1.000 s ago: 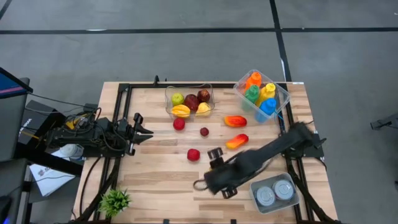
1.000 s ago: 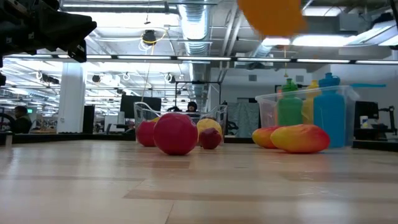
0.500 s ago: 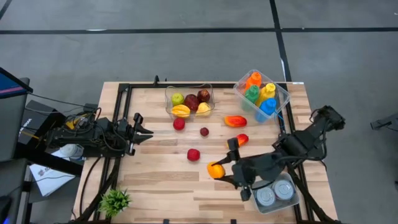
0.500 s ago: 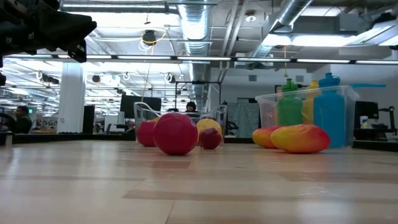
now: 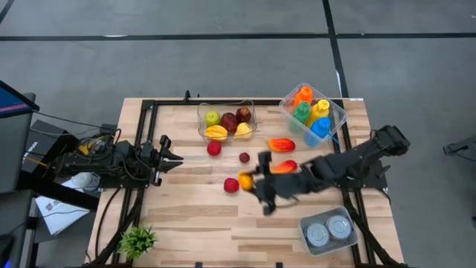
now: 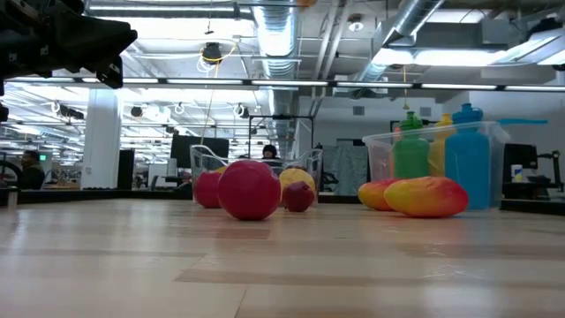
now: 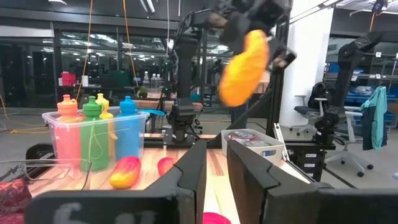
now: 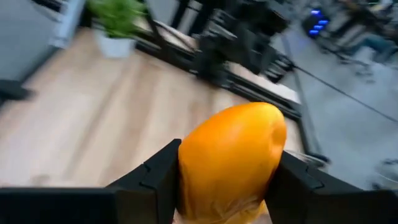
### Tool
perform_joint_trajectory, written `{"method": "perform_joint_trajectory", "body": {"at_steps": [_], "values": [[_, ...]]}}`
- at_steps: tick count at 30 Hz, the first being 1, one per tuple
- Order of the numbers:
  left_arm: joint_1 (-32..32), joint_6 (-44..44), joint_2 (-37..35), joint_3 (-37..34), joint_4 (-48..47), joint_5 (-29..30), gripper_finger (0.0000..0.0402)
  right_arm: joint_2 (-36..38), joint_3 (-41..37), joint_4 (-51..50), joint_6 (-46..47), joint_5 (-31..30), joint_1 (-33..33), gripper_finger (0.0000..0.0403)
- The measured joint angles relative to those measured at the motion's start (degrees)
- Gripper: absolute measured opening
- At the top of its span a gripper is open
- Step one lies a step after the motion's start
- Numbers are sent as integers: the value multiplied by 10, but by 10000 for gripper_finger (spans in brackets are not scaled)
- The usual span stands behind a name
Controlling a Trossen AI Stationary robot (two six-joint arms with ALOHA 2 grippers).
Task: Pick & Place Food Item
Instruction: Put the yellow mango into the transparent bin
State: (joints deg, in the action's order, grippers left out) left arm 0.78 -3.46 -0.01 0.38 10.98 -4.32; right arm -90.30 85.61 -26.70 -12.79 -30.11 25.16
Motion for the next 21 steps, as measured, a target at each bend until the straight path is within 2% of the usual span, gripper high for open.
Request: {"method": "perform_joint_trajectory", "body": {"at_steps": [6,9,16,21], "values": [[0,0,0,0,0,0,53,0,-36,102,-75,2,-126,176],[0,0,0,0,0,0,53,0,-36,134,-82,33,-199,175],[0,0,0,0,0,0,53,-23,-34,170,-3,143,-351,174],[0,0,0,0,2,0,53,-91,-23,146,15,150,-400,174]]}}
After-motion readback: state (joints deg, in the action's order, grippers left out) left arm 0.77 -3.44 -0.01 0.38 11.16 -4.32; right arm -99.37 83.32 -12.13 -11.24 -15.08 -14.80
